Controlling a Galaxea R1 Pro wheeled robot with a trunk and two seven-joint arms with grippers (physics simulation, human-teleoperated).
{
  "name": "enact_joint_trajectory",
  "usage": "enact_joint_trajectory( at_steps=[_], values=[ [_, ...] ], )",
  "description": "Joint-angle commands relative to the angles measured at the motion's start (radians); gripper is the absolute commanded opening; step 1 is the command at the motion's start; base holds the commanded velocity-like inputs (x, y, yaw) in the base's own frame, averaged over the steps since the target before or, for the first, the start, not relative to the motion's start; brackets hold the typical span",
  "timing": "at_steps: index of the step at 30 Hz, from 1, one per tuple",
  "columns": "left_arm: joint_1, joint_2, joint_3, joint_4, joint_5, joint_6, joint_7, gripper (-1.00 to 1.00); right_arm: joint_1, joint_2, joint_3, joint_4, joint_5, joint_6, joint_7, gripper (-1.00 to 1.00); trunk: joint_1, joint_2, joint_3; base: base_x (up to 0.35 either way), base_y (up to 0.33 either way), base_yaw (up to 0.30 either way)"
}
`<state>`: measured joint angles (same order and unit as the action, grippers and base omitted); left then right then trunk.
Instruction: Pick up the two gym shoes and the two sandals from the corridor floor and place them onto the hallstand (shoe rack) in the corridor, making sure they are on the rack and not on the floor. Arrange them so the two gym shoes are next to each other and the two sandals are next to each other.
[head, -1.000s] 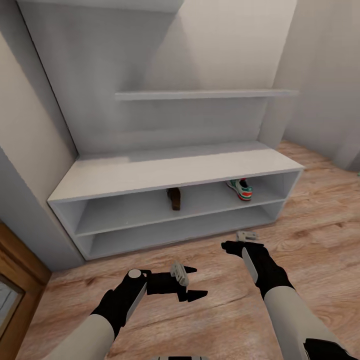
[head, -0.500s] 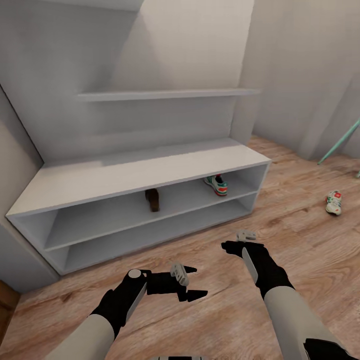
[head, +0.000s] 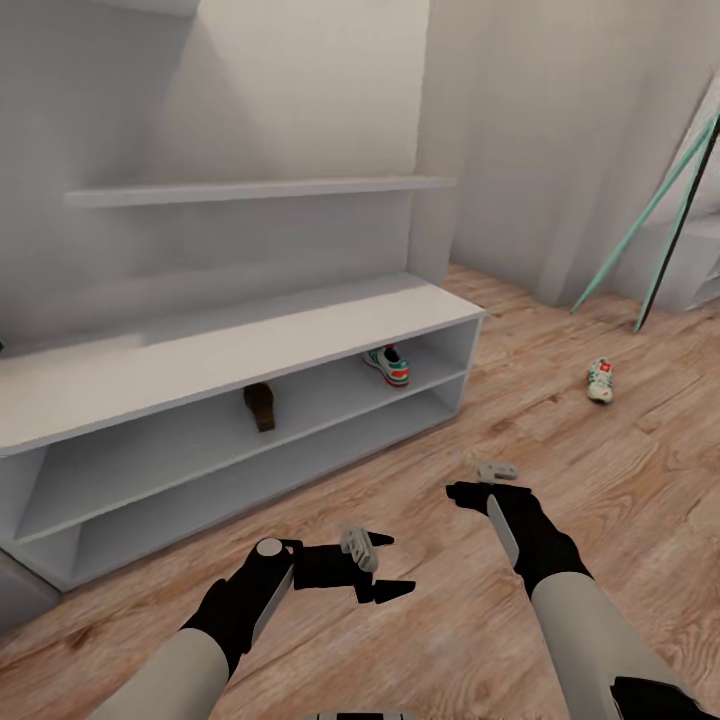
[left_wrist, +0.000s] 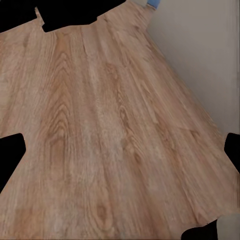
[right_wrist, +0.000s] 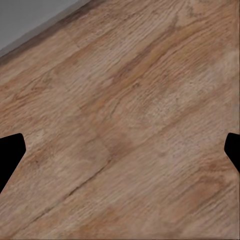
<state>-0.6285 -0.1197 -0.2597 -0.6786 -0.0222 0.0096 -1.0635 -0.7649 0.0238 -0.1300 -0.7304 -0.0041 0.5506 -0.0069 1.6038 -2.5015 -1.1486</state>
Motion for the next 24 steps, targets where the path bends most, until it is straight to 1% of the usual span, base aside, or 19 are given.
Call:
enact_joint_trajectory(
  at_steps=[1, 16, 17, 18, 24],
  values=[
    [0.000, 0.000, 0.000, -0.001, -0.002, 0.001, -0.003, 1.00, -0.001, 0.001, -0.003, -0.001, 0.000, 0.005, -0.001, 1.00, 0.000, 0.000, -0.001, 0.000, 0.000, -0.300],
    [0.000, 0.000, 0.001, -0.001, -0.002, 0.001, 0.000, 1.00, -0.001, -0.001, -0.003, -0.001, 0.000, 0.005, -0.001, 1.00, 0.000, 0.000, 0.000, 0.000, 0.000, -0.300],
    [0.000, 0.000, 0.001, -0.001, -0.002, 0.001, 0.006, 1.00, -0.001, -0.002, -0.003, -0.001, 0.000, 0.005, -0.001, 1.00, 0.000, 0.000, 0.000, 0.000, 0.000, -0.300],
    [0.000, 0.000, 0.001, -0.001, -0.001, 0.001, 0.026, 1.00, -0.001, -0.002, -0.003, -0.001, 0.000, 0.005, -0.001, 1.00, 0.000, 0.000, 0.000, 0.000, 0.000, -0.300],
    [0.000, 0.000, 0.000, -0.001, 0.000, 0.001, 0.057, 1.00, -0.001, -0.002, -0.003, -0.001, 0.000, 0.005, -0.001, 1.00, 0.000, 0.000, 0.003, 0.030, -0.015, -0.300]
  ],
)
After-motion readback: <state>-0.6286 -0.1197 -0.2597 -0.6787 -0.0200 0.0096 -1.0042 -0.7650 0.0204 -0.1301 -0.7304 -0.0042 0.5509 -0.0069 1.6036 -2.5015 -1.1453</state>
